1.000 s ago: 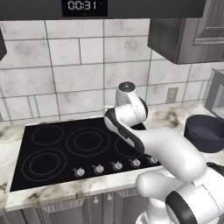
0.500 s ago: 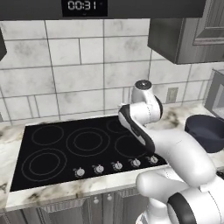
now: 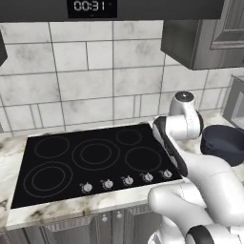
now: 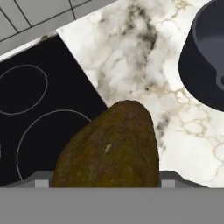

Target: Turn on the sink faucet. Then move the avocado from the counter to the sink. Turn off the sink. Move the vegetable from the sink to the pot next to the stove. Finally move the pot to the rear left burner.

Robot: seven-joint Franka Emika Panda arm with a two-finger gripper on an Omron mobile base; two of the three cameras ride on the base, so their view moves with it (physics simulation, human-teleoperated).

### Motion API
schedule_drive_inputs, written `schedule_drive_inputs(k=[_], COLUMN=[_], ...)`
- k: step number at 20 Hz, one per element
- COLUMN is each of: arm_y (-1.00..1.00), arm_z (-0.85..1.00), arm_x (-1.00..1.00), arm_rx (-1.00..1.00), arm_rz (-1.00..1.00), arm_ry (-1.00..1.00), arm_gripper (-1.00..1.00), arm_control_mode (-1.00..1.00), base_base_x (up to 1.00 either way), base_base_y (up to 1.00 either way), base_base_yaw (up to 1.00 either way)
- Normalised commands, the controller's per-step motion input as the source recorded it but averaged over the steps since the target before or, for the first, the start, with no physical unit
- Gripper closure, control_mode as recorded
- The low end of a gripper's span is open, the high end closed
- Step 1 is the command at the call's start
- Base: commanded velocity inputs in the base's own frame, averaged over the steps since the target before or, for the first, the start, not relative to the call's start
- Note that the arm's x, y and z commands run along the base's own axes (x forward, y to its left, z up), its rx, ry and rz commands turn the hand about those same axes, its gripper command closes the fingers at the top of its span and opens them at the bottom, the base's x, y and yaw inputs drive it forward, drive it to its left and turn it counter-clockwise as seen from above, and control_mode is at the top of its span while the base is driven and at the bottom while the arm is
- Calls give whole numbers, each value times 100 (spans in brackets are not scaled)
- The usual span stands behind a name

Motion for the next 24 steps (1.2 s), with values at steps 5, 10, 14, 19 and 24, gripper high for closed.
schedule_drive_inputs(k=[5, 10, 14, 19, 24], arm_y=[-76, -79, -87, -87, -90], arm_z=[0, 0, 0, 0, 0], arm_x=[-42, -32, -19, -4, 1], arm_rx=[0, 0, 1, 2, 4], arm_rz=[-10, -10, -10, -9, -7], arm_ry=[0, 0, 0, 0, 0], arm_gripper=[100, 100, 100, 100, 100], arm_control_mode=[-100, -100, -100, -100, -100], base_base_x=[0, 0, 0, 0, 0], base_base_y=[0, 0, 0, 0, 0], base_base_yaw=[0, 0, 0, 0, 0])
